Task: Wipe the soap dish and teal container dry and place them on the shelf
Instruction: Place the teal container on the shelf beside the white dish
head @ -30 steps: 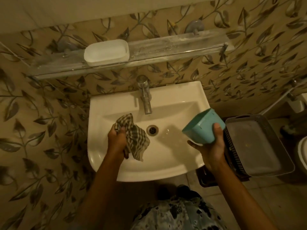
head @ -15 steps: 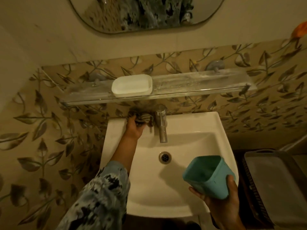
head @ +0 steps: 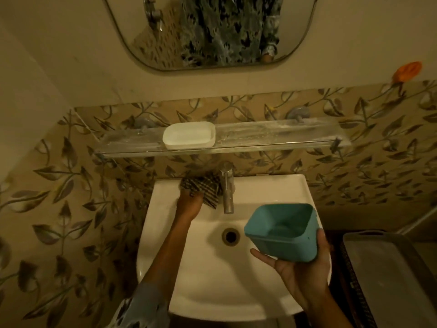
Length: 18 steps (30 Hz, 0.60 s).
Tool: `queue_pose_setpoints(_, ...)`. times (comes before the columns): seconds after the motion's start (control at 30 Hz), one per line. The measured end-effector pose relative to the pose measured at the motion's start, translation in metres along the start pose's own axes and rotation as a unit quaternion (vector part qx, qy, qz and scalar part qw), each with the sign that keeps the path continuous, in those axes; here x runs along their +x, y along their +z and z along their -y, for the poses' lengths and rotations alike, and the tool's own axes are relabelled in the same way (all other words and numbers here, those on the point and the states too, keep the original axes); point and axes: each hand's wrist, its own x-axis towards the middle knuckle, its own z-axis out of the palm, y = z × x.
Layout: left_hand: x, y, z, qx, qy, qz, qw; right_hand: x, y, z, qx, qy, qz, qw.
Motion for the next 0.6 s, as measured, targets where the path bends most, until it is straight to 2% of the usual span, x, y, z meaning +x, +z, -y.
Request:
queue_pose_setpoints(0.1, -0.061, 0.007, -0.008, -0.138, 0.092, 0.092, 0.982, 0.005, 0.018, 0.009, 0.007, 0.015, 0.043, 0.999)
queue_pose_setpoints(0.2, -0.119, 0.004, -0.015, -0.267, 0.177, 0.163, 0.933, 0.009, 0.036, 0.018, -0.023, 0.027, 0.091, 0.995)
queue_pose_setpoints(0.27, -0.143, -0.001, -0.021, -0.305, 0.227, 0.179, 0.907, 0.011, 0.048, 0.025, -0.046, 0.028, 0.110, 0.992)
queue_pose_setpoints(0.37, -0.160, -0.012, -0.035, -0.289, 0.301, 0.125, 0.900, 0.014, 0.064, 0.034, -0.118, 0.002, 0.114, 0.987)
queue_pose_setpoints(0.43, -0.160, -0.020, -0.048, -0.277, 0.316, 0.065, 0.905, 0.018, 0.072, 0.040, -0.219, -0.059, 0.074, 0.971)
queue_pose_setpoints(0.53, -0.158, -0.033, -0.068, -0.244, 0.338, -0.002, 0.909, 0.030, 0.086, 0.052, -0.338, -0.211, -0.003, 0.917)
queue_pose_setpoints(0.6, -0.156, -0.037, -0.081, -0.221, 0.362, -0.027, 0.905, 0.039, 0.097, 0.064, -0.378, -0.300, -0.008, 0.876)
